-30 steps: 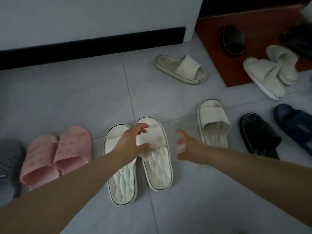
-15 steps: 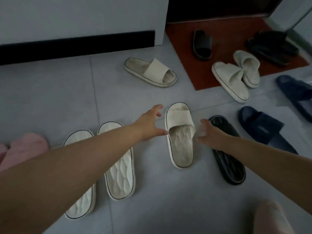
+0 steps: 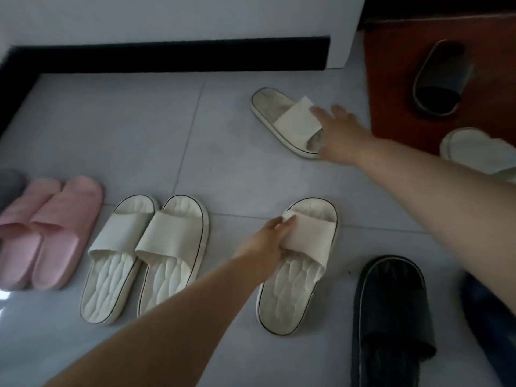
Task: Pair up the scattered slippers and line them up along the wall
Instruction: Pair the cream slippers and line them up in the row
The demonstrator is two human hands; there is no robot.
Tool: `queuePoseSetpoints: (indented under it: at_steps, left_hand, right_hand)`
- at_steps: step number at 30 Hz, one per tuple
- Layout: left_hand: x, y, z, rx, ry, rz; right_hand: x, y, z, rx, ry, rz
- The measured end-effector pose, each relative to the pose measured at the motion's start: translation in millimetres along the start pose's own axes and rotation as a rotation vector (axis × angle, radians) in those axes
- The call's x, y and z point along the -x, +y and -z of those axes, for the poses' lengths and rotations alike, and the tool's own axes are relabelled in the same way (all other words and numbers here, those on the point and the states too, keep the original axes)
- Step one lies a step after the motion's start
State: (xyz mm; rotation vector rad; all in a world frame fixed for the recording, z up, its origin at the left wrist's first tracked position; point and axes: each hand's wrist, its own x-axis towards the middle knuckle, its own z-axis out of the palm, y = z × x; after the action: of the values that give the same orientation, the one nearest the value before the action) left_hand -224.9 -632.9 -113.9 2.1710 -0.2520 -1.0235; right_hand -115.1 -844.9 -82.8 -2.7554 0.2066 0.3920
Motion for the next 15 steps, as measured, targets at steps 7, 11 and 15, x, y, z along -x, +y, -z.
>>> queuePoseSetpoints:
  at_steps: [7,11,15]
  left_hand:
    - [6,19,-24,0.753,0.182,0.328]
    - [4,10,-28,0.453,0.251,0.194]
    - [15,-12,-23,0.073,0.255,0.099]
  right_hand:
    - [-51,-1,-8,0.227,-0.113,0.087]
    - [-45,7,-15,0.232,-0.050,0.066]
    - [-55,-3,-8,0.266,-0.020,0.066]
